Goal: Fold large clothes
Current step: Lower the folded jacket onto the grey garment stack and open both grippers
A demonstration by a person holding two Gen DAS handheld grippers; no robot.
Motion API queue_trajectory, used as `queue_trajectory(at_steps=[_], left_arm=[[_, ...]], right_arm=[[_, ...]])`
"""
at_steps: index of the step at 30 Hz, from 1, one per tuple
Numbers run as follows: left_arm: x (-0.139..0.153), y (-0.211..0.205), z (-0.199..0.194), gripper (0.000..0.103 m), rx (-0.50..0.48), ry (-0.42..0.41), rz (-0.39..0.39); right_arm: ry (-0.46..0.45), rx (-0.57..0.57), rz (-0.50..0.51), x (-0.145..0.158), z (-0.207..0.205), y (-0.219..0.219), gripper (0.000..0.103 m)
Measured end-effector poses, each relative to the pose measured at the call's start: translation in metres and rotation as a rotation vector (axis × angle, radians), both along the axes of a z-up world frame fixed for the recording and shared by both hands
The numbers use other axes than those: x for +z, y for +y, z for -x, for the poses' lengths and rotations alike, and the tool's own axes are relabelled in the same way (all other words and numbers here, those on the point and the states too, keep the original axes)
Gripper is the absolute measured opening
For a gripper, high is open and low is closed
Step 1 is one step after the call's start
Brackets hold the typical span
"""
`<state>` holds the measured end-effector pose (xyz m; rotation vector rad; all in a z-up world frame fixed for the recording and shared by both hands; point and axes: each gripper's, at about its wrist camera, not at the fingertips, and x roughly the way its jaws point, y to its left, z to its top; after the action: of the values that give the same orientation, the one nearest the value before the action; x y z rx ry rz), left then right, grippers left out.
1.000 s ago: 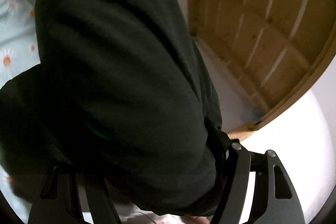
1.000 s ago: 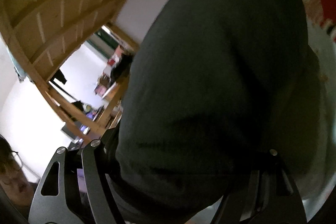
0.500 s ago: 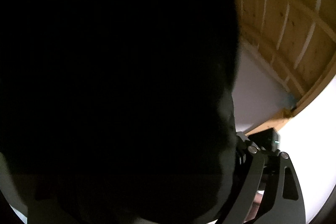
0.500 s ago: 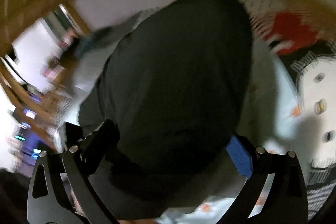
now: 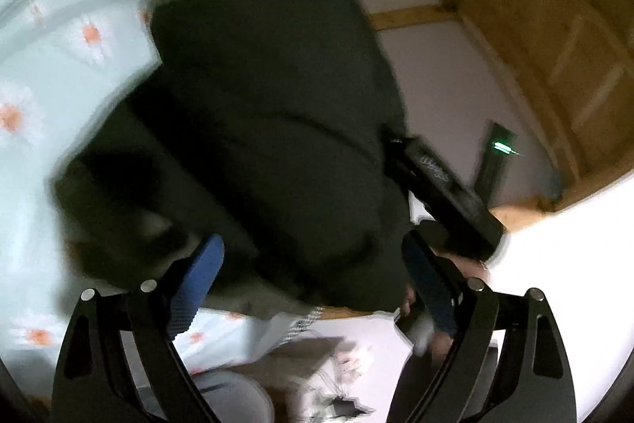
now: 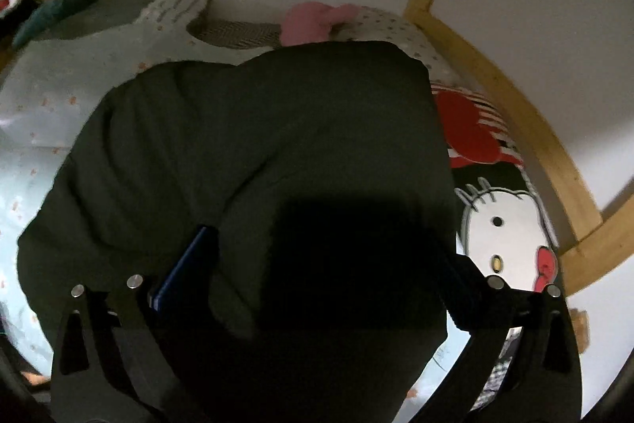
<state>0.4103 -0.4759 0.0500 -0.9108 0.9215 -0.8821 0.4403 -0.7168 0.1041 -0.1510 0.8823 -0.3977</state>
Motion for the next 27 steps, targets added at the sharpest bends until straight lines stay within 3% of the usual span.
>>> queue_trajectory(at_steps=[3, 4, 7, 9, 11, 13, 17, 20, 22, 24, 27], left_arm=[[0.052, 0.027, -0.016, 0.098, 0.111, -0.276, -0.222], [0.08, 0.025, -0.033, 0.098, 0.152, -0.375, -0.332], [0.134, -0.008, -0.104, 0.098, 0.107, -0.487, -0.472], [0.114, -0.023, -0.155, 0.098, 0.006, -0.488, -0.641], [0.065, -0.046, -0.186, 0.098, -0.157, -0.422, -0.899], [0.036, -0.073, -0.194, 0.099, -0.205, -0.435, -0.925], [0.005, -0.076, -0.197, 0.099, -0.227, -0.414, -0.886], [0.009, -0.094, -0.177, 0.099, -0.185, -0.437, -0.878], [-0.018, -0.096, -0.166, 0.099, -0.122, -0.471, -0.896], [-0.023, -0.097, -0.162, 0.099, -0.084, -0.491, -0.912], [-0.018, -0.083, -0.157, 0.099, -0.09, -0.47, -0.865]], right_arm=[[0.0, 0.002, -0.004, -0.003, 0.001, -0.002, 0.1], [-0.002, 0.001, -0.005, -0.002, 0.007, 0.005, 0.1], [-0.016, -0.006, -0.041, -0.001, 0.02, 0.007, 0.1], [-0.019, -0.004, -0.054, 0.003, 0.027, 0.017, 0.1], [-0.017, 0.0, -0.066, 0.0, 0.031, 0.015, 0.1], [-0.004, -0.004, -0.028, -0.009, 0.029, 0.011, 0.1], [-0.017, 0.001, -0.04, -0.027, 0.023, -0.004, 0.1], [-0.053, -0.014, -0.058, -0.044, 0.019, -0.017, 0.1], [-0.074, -0.042, -0.053, -0.052, 0.016, -0.02, 0.1], [-0.064, -0.051, -0.036, -0.052, 0.013, -0.017, 0.1], [-0.062, -0.032, -0.036, -0.044, 0.015, -0.011, 0.101]])
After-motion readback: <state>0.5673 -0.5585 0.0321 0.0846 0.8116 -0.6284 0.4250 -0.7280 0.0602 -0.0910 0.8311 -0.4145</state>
